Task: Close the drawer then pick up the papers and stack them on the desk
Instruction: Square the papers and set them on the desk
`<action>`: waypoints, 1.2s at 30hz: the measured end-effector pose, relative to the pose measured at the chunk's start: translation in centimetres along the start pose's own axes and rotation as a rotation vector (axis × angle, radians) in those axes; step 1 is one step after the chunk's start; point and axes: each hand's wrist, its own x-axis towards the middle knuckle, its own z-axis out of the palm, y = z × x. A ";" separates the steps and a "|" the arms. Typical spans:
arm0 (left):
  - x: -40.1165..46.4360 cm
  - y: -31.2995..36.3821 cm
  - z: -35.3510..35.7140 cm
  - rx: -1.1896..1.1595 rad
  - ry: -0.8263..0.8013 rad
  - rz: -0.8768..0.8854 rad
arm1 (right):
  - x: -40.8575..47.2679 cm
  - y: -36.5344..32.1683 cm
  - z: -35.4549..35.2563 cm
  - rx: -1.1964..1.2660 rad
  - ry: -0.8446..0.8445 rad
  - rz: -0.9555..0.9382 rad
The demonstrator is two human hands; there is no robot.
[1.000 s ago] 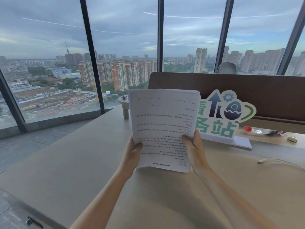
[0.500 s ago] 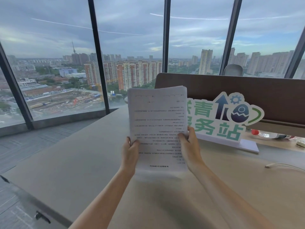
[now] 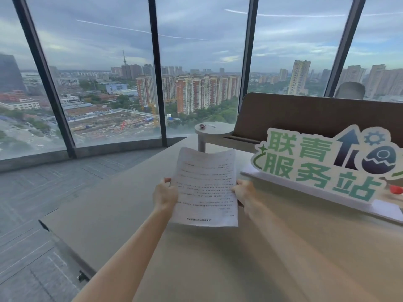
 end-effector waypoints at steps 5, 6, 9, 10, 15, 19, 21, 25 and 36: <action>4.9 -1.6 -0.1 0.140 -0.042 -0.037 | 3.2 0.8 3.6 -0.077 0.019 0.015; 5.8 -1.9 -0.2 0.154 -0.051 -0.038 | 3.6 0.8 4.2 -0.074 0.014 0.022; 8.6 -2.7 -0.2 0.217 -0.081 -0.030 | 5.4 0.8 5.5 -0.116 0.017 0.016; 9.5 -2.7 -0.1 0.244 -0.088 -0.022 | 6.0 0.6 5.8 -0.134 0.028 0.008; 13.7 -2.8 0.4 0.338 -0.087 0.019 | 9.0 -0.2 6.8 -0.159 0.015 0.020; 16.7 -2.9 1.0 0.396 -0.073 0.082 | 10.6 -0.5 7.2 -0.210 0.017 -0.027; 17.7 -2.8 1.4 0.427 -0.070 0.099 | 11.0 -0.6 7.4 -0.240 0.034 -0.057; 19.0 -2.8 2.0 0.514 -0.065 0.133 | 11.8 -0.8 7.4 -0.205 0.035 -0.068; 20.9 -4.4 3.6 0.701 0.006 0.369 | 13.5 -0.8 7.9 -0.201 0.022 -0.031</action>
